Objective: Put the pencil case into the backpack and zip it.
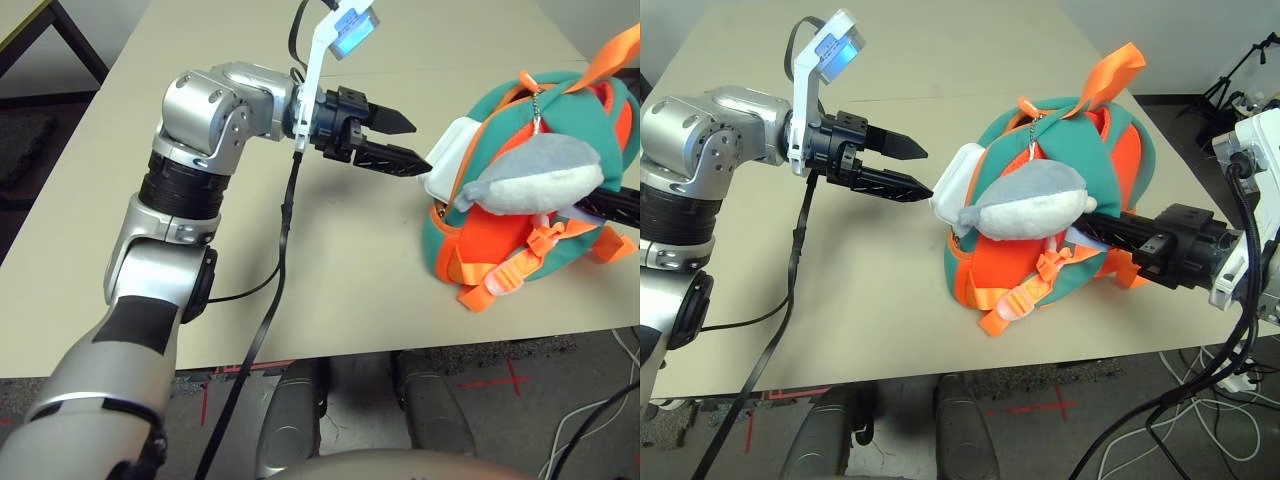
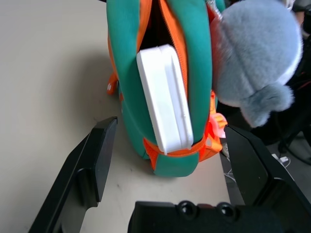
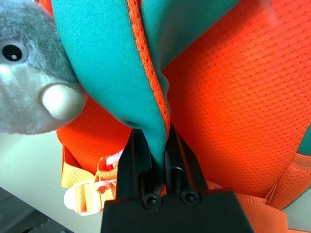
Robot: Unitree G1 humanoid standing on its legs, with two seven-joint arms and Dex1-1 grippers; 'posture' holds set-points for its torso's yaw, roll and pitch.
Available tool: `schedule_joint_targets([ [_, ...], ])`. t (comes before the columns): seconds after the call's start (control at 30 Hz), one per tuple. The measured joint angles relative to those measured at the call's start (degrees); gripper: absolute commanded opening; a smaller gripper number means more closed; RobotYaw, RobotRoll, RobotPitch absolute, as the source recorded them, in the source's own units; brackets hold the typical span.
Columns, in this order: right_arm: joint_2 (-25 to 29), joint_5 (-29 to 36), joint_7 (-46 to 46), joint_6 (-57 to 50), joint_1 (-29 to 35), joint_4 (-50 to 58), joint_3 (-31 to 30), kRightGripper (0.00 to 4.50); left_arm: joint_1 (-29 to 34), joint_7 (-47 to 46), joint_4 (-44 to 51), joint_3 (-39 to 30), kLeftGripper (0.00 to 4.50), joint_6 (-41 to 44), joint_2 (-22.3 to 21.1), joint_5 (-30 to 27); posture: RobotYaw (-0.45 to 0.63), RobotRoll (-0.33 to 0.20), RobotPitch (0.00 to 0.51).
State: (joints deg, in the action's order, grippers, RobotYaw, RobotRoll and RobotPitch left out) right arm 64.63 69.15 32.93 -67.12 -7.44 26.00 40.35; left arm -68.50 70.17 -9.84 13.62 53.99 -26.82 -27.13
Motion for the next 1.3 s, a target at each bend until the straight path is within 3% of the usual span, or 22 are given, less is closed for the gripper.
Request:
schedule_joint_targets([
  [0.13, -0.14, 0.0, -0.05, 0.01, -0.09, 0.0, -0.07, 0.05, -0.05, -1.02, -1.45, -0.12, 4.5, -0.08, 1.28, 0.1, -0.02, 0.0, 0.201],
  [0.23, -0.17, 0.0, -0.18, 0.01, -0.27, 0.0, -0.24, 0.05, -0.47, -1.87, -2.82, -0.57, 3.93, -0.17, 1.65, 0.15, -0.02, 0.0, 0.201],
  [0.4, -0.32, -0.01, -0.41, 0.07, -0.81, -0.17, -0.84, 0.05, -0.91, -2.06, -4.08, -1.22, 4.5, -0.17, 1.59, 0.08, -0.02, 0.0, 0.199],
  [0.5, -0.45, -0.09, -0.52, 0.13, -1.25, -0.31, -1.26, 0.05, -1.14, -2.03, -4.34, -1.57, 3.8, -0.03, 1.56, -0.11, -0.02, 0.0, 0.199],
  [0.87, -0.72, -0.3, -0.75, 0.26, -1.72, -0.46, -1.73, 0.05, -1.08, -1.77, -3.76, -1.56, 0.08, 0.91, 1.27, -1.05, -0.01, 0.0, 0.204],
  [1.0, -0.79, -0.3, -0.78, 0.27, -1.81, -0.52, -1.84, 0.05, -0.51, -2.14, -3.55, -1.59, 0.0, 1.07, 1.63, -1.43, -0.01, 0.0, 0.204],
  [1.3, -0.96, -0.32, -0.87, 0.45, -1.89, -0.57, -2.02, 0.05, 3.56, -6.94, -1.51, -0.99, 0.0, 2.78, 8.55, -2.02, -0.01, 0.0, 0.2],
])
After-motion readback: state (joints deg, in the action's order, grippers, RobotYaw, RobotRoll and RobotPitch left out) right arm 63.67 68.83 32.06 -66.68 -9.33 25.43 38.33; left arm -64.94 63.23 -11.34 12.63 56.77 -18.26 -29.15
